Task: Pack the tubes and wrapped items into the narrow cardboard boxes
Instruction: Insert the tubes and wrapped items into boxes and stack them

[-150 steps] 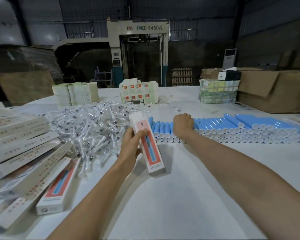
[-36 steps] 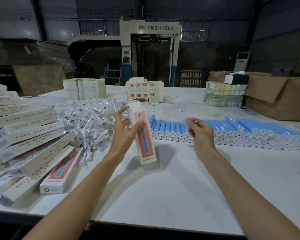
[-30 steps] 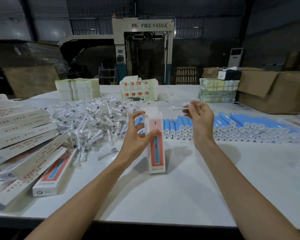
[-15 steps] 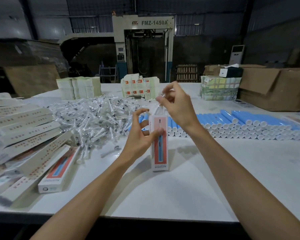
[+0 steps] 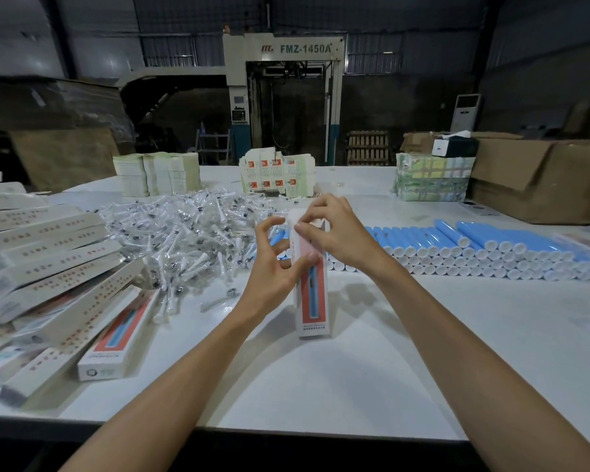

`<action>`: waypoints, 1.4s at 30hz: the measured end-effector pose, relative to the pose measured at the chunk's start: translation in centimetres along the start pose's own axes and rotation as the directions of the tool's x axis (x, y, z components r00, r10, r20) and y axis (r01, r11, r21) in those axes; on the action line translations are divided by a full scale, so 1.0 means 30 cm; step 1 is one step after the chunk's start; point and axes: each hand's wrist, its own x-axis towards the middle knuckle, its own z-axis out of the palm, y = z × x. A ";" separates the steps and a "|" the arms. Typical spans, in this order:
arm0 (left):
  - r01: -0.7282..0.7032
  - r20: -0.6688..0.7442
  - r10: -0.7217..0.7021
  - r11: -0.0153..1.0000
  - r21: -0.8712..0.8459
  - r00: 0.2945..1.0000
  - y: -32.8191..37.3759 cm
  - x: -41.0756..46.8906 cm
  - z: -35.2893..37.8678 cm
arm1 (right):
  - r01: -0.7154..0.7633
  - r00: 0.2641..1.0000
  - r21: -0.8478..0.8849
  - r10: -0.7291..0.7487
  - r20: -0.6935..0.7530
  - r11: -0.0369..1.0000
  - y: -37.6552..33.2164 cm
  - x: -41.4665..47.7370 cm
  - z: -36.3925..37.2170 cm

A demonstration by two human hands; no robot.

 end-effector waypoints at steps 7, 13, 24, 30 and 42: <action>0.039 -0.027 -0.039 0.999 -0.008 0.999 0.004 -0.006 -0.019 | -0.058 0.984 0.400 0.120 -0.132 0.915 0.106 -0.095 0.042; 0.040 -0.010 -0.040 0.999 0.008 0.999 0.005 -0.008 -0.022 | -0.022 0.994 0.520 0.074 -0.080 0.854 0.133 -0.137 0.089; 0.109 0.028 -0.109 0.994 -0.022 0.994 0.014 -0.022 -0.013 | -0.082 0.996 0.581 0.093 0.010 0.810 0.157 -0.147 0.077; 0.116 0.005 -0.116 0.993 0.014 0.993 0.018 -0.027 -0.026 | -0.104 0.994 0.548 0.061 0.095 0.830 0.158 -0.152 0.070; 0.196 0.144 -0.199 0.980 0.029 0.970 0.009 -0.035 -0.023 | -0.131 0.983 0.590 0.182 -0.027 0.797 0.195 -0.147 0.031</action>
